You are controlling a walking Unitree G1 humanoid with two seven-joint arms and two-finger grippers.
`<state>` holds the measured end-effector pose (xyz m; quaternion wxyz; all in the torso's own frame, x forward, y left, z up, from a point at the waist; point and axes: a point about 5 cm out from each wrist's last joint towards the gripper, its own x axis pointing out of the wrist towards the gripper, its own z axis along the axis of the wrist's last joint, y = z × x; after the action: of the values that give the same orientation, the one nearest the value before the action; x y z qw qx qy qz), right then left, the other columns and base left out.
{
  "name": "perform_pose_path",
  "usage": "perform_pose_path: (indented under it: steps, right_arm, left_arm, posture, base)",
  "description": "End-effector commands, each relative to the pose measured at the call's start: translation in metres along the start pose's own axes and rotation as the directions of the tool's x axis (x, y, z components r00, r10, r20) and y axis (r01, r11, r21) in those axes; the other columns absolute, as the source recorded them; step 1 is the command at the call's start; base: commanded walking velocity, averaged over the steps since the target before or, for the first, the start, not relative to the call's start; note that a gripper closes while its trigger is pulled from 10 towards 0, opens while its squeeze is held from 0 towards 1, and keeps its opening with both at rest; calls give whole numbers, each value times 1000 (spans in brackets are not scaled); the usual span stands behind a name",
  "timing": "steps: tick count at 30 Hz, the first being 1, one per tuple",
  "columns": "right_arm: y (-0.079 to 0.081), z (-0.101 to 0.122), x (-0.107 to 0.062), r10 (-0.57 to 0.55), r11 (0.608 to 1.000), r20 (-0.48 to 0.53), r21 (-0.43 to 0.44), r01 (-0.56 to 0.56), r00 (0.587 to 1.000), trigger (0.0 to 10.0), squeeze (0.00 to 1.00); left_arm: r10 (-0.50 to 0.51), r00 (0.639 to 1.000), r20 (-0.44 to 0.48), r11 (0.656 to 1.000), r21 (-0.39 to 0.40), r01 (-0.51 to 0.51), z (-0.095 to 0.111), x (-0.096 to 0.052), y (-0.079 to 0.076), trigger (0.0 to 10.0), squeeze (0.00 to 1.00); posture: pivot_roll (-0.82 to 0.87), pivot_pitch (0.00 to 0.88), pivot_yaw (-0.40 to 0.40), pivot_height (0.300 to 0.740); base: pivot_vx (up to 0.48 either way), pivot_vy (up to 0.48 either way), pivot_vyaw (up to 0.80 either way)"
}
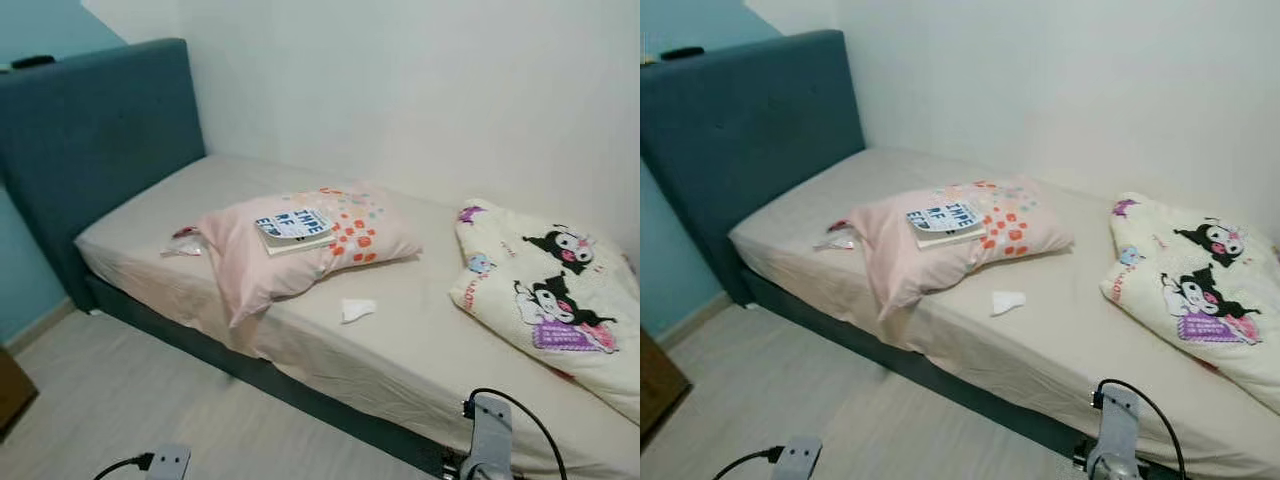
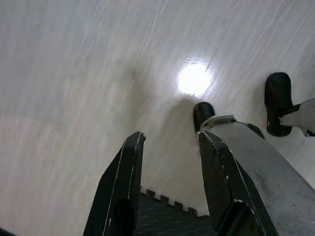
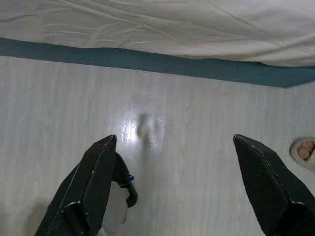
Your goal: Clean up the room
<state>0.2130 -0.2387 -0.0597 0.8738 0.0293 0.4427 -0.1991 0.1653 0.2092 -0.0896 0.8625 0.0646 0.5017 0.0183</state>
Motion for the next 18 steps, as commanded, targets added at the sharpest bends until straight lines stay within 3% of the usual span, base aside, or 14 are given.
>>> perform_pose_path:
  steps: [1,18]
  right_arm:
    - [-2,7,1,1,1000,18,-4,-1,1000,10000,0]
    - [-3,6,1,-2,1000,17,-17,2,1000,10000,0]
  left_arm:
    - [-13,1000,-13,1000,14,13,-2,0,-3,10000,0]
    - [-11,1000,-29,1000,15,12,-8,-1,-2,10000,0]
  posture:
    - [-85,0,-54,740]
    - [-85,0,-54,740]
  base:
    - [0,-480,0]
    - [0,-480,0]
